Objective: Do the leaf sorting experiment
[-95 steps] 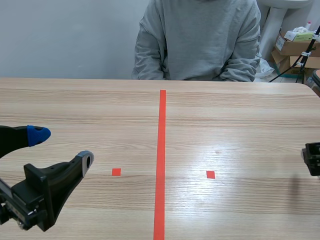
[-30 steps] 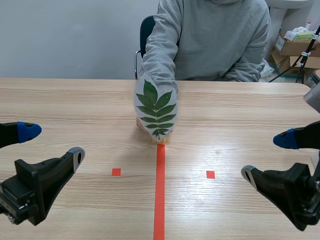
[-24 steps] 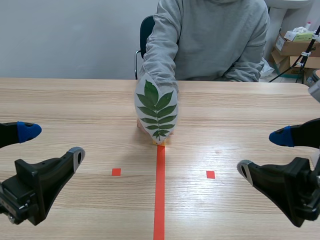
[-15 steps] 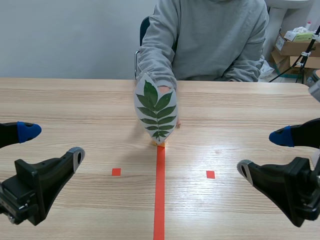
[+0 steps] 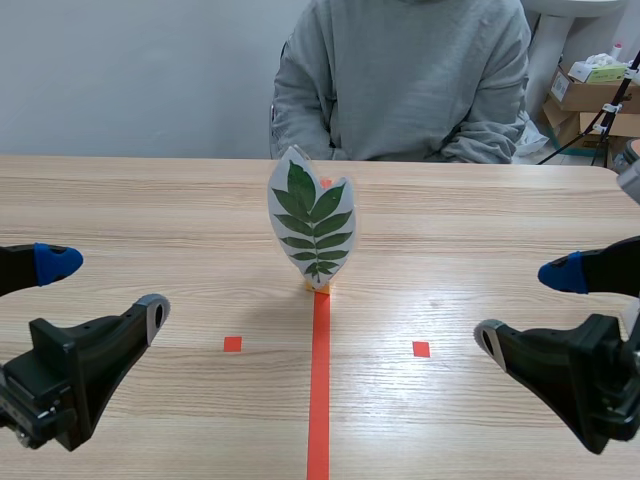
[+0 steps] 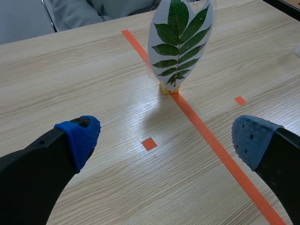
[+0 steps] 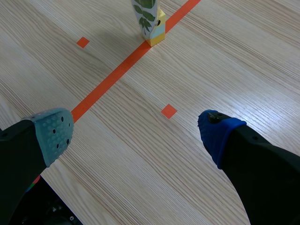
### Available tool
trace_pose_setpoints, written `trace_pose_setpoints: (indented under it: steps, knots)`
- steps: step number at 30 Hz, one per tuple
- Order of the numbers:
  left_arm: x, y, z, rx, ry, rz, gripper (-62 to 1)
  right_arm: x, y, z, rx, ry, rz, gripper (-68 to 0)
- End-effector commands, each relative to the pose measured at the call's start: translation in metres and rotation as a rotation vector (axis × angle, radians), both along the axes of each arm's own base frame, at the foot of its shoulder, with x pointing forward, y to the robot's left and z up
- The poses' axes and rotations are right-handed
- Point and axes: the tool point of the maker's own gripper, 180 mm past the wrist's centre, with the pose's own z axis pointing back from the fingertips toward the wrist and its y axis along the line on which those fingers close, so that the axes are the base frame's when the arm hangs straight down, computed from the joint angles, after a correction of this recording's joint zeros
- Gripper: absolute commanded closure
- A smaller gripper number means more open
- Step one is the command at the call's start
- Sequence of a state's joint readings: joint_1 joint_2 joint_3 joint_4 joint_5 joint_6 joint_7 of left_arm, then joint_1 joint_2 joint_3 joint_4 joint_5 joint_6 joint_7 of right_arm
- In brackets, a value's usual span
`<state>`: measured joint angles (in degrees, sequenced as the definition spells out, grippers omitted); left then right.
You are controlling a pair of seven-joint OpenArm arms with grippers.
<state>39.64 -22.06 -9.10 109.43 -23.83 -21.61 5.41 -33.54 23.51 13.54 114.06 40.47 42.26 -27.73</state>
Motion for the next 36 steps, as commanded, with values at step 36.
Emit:
trace_pose_setpoints:
  steps: [36]
  knots:
    - [0.016,-0.005,0.011,0.005,-0.046,-0.047,-60.0,0.003,-0.004,0.005,-0.001,-0.020,0.002,-54.2]
